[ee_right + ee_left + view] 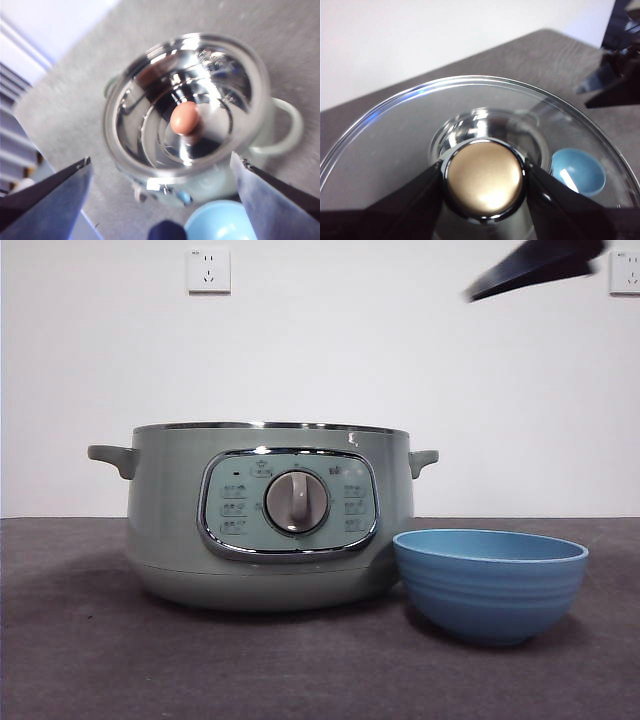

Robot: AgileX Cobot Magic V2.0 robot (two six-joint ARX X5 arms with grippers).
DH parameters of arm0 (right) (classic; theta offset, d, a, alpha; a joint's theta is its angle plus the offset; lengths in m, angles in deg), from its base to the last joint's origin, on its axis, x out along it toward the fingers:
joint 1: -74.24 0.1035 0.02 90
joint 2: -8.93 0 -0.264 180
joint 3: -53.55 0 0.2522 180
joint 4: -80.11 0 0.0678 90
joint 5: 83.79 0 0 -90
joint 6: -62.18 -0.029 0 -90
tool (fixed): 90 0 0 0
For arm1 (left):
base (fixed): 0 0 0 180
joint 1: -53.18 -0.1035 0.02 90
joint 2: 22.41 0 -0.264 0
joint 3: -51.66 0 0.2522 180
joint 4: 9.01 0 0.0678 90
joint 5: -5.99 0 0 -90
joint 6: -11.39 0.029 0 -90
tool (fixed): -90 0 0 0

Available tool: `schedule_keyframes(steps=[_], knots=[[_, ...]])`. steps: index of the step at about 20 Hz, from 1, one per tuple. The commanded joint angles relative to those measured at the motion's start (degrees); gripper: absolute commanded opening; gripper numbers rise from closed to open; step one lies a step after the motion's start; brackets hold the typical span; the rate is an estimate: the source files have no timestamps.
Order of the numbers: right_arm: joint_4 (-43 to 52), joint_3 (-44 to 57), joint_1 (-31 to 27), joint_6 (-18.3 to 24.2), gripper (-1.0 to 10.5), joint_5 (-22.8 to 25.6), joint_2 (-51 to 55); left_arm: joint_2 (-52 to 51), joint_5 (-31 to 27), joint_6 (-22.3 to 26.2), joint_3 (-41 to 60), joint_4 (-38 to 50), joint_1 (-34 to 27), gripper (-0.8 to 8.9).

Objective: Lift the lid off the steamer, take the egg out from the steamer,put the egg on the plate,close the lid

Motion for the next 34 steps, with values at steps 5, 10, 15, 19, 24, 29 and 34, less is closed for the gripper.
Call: schedule_keyframes(steps=[5, 10, 15, 19, 24, 29, 34], knots=[[-1.3, -14.5, 11.1, -0.3, 4.7, 13.0, -19.7, -9.0, -3.3, -2.8, -0.8, -3.8, -0.1, -0.08], [-2.8, -24.1, 15.5, 0.1, 4.7, 19.8, -33.1, -10.2, -3.3, -2.7, -0.8, -7.1, -0.1, -0.08], [-1.8, -25.0, 16.2, 0.1, 4.7, 22.1, -40.3, -10.2, -2.7, -2.7, -0.8, -7.5, -0.1, -0.08], [0.7, -25.0, 16.2, 0.0, 4.7, 22.5, -41.9, -10.2, -2.7, -2.7, -0.8, -7.5, -0.1, -0.08], [0.9, -25.0, 16.2, 0.0, 4.7, 22.6, -44.6, -10.2, -2.6, -2.7, -0.8, -7.6, -0.1, -0.08], [1.6, -25.0, 16.2, -0.5, 4.7, 22.5, -46.1, -10.2, -2.6, -2.7, -0.8, -7.7, -0.1, -0.08], [2.2, -25.0, 16.2, -0.7, 3.7, 22.4, -47.4, -10.2, -2.6, -2.7, -0.8, -7.9, -0.1, -0.08]])
